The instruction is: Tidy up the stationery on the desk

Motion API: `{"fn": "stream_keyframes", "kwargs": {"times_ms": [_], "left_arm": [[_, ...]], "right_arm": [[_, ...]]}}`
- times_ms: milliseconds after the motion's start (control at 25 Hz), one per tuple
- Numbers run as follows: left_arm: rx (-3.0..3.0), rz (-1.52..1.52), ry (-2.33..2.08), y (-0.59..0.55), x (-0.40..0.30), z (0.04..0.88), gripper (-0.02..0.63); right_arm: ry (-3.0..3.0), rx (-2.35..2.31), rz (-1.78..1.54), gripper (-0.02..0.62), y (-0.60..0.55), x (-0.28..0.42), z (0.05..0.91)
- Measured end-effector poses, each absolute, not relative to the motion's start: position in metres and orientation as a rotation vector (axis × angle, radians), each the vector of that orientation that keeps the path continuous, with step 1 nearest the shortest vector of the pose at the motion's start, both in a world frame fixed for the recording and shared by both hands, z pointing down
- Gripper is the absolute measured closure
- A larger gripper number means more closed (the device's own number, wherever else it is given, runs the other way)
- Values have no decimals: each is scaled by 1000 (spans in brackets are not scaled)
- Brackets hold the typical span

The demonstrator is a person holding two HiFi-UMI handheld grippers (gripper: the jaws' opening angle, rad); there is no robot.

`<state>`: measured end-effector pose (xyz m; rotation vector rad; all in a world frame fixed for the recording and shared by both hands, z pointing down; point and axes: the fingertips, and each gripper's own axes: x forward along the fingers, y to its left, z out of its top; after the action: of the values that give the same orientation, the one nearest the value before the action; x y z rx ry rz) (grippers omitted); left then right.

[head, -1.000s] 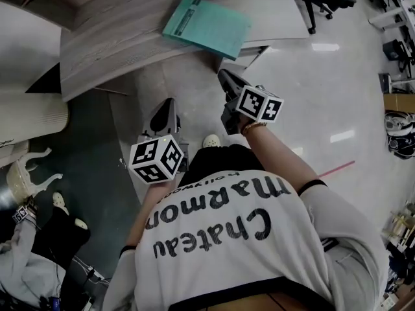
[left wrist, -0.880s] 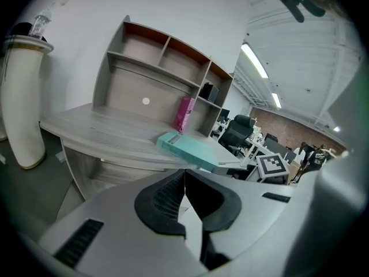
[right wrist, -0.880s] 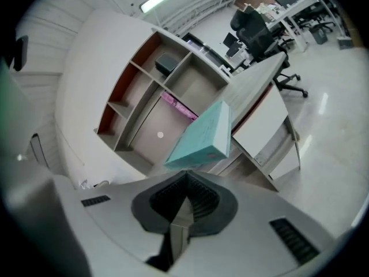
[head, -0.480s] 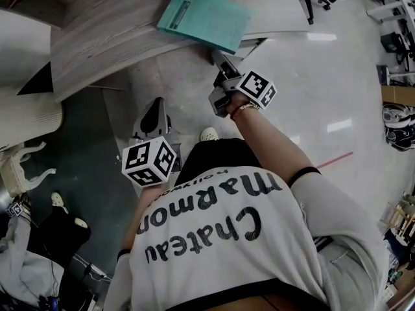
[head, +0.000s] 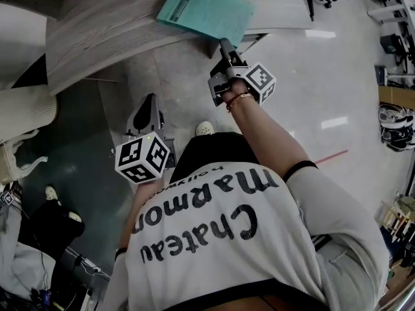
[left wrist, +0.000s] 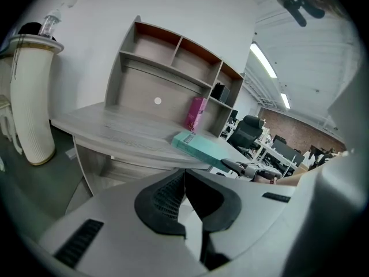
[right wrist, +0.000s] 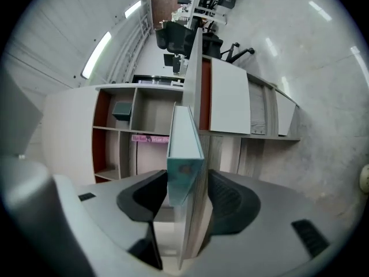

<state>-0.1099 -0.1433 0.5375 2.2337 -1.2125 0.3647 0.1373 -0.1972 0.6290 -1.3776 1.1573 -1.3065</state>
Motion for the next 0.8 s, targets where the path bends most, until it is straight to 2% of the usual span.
{"fn": "stream_keyframes", "kwargs": {"times_ms": [200,360,800], "left_arm": [[2223,374,-1232,-135,-115,532,589],[2205,377,-1261,-131,-122,530,589],[2201,383,-1284,-128,-128,526,589]], "right_arm": [[1119,-1316,-1278,374,-197,137,623],[1081,-1278,-1249,408,-197,139,620],[1061,-1257,-1259,422,-196,136,612]]}}
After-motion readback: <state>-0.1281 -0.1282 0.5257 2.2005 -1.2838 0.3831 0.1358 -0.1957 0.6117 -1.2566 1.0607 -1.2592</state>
